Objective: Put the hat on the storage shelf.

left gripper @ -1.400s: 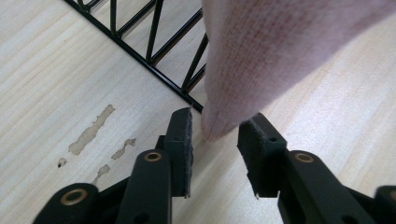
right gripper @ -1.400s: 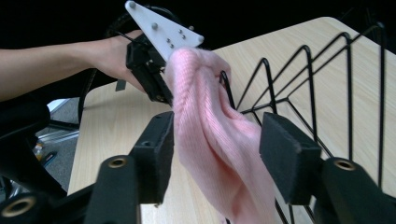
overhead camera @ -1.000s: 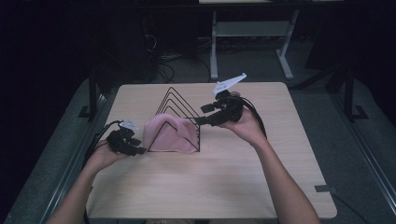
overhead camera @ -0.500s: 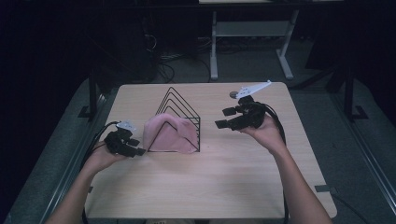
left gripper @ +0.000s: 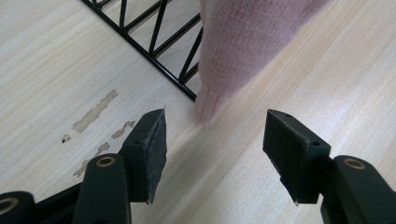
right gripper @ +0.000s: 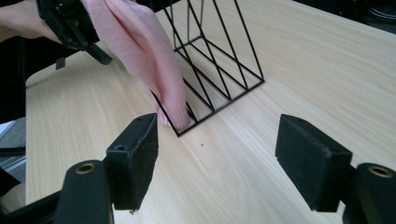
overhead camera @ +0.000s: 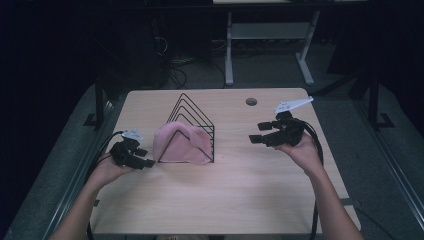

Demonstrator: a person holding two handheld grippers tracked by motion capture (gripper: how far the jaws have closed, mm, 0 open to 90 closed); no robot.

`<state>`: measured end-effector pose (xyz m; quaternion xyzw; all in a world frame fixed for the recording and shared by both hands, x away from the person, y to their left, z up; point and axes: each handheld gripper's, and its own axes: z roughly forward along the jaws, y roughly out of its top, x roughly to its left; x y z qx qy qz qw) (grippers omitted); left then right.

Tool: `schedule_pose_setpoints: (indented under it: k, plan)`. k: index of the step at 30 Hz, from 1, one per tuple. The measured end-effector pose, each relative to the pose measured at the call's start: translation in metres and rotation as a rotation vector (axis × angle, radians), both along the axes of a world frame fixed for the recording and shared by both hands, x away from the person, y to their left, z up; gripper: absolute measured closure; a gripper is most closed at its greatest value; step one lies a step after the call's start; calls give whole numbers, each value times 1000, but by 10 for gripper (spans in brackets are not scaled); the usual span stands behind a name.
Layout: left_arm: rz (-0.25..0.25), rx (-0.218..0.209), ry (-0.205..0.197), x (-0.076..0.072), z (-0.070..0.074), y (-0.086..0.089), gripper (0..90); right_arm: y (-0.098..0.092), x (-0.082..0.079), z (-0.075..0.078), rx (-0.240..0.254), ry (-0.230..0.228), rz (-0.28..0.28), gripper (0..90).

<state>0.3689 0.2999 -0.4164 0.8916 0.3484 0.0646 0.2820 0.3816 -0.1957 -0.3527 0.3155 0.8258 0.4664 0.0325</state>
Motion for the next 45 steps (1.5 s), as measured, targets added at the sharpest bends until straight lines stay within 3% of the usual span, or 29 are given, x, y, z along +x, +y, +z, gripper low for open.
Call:
schedule_pose_setpoints:
  k: [10, 23, 38, 40, 45]
  plan:
    - [7, -15, -12, -6, 2, -1, 343, -27, -13, -13, -2, 8, -54, 292]
    - [19, -22, -29, -15, 3, 0, 323, -68, -32, -25, 45, 4, -137, 281]
    - [29, -24, -47, -26, 2, 2, 299, -113, -65, -49, 23, 31, -223, 279]
    - [19, -9, -45, -27, 2, 3, 299, -117, -69, -52, 21, 35, -234, 279]
    - [28, -18, -47, -31, 0, 3, 295, -123, -78, -61, 6, 50, -248, 281]
